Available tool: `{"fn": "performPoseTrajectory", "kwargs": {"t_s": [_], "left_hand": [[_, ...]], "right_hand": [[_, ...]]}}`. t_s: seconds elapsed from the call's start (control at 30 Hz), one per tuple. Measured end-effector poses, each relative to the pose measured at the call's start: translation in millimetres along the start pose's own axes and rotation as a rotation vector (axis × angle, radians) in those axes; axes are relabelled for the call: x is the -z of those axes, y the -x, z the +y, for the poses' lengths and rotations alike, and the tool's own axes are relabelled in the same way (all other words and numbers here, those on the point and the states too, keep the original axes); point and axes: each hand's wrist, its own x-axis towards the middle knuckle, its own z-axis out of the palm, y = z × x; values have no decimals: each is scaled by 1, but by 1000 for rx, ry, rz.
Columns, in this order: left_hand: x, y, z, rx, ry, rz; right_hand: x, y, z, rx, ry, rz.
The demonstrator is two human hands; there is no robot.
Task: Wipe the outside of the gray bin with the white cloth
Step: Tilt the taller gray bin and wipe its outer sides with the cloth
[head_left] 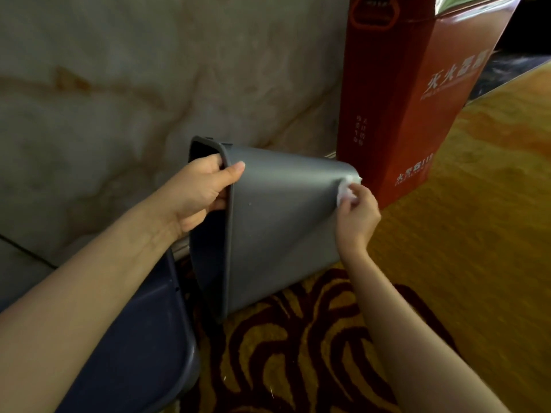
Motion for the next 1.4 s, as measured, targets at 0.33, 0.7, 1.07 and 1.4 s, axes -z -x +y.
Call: {"fn": "performPoseTrajectory", "kwargs": {"t_s": [0.33, 0.7, 1.07, 1.4], "left_hand": [[-5, 0, -4, -3, -18, 180], [-11, -10, 24, -40, -367, 187], [-44, 2, -3, -100, -596, 109], [-44, -19, 38, -132, -851, 159]], "right_hand": [[-25, 117, -53, 659, -292, -285], [-11, 18, 36, 100, -2, -36], [-14, 2, 51, -103, 62, -128], [28, 10, 50, -617, -386, -475]]}}
